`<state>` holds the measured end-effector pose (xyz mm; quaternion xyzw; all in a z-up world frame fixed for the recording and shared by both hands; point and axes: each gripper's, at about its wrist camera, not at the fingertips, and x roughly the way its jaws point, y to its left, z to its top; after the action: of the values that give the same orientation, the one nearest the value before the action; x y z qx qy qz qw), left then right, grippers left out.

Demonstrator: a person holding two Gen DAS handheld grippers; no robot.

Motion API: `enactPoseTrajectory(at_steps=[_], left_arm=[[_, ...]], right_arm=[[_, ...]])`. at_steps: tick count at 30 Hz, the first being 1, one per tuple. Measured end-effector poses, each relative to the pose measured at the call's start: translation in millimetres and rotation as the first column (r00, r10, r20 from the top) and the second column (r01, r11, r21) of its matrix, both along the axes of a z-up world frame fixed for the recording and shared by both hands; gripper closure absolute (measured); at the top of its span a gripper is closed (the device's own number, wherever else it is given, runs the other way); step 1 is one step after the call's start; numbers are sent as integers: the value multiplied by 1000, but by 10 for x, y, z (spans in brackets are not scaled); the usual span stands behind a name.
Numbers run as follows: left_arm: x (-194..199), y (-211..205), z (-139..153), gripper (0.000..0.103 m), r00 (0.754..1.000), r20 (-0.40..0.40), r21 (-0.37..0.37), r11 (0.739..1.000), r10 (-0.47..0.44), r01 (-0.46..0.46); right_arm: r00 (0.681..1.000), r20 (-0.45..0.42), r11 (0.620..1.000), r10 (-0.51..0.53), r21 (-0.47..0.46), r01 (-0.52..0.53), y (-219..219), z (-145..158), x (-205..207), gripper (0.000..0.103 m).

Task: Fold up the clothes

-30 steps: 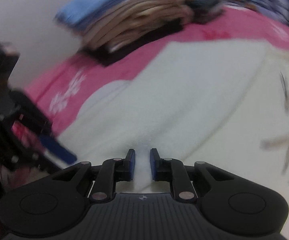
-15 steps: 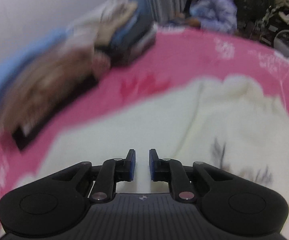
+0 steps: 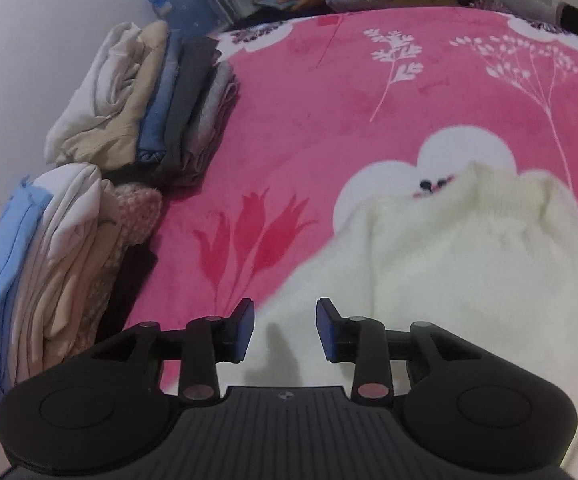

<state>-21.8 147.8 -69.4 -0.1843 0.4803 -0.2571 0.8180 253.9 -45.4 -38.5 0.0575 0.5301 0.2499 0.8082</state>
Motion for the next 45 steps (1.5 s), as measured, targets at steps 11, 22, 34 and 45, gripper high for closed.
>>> enactPoseTrajectory(at_steps=[11,22,34,45], left_arm=[[1640,148,-303,25,966,168,128,967,196,-218],[1466,-79,-315,87,962,251,131,980,111,-147],[1334,14,-289,89,942,289,168,960,169,-224],[1325,238,-300,61,937,232,153,942,260,-299]], right_arm=[[923,-343,984,-174,-98,149,266,-304,642,49],[923,-345,947,-174,-317,60,649,-537,765,48],[997,-68,958,31,-282,-49,866,-564,371,90],[961,183,970,-206,170,175,-744,642,371,78]])
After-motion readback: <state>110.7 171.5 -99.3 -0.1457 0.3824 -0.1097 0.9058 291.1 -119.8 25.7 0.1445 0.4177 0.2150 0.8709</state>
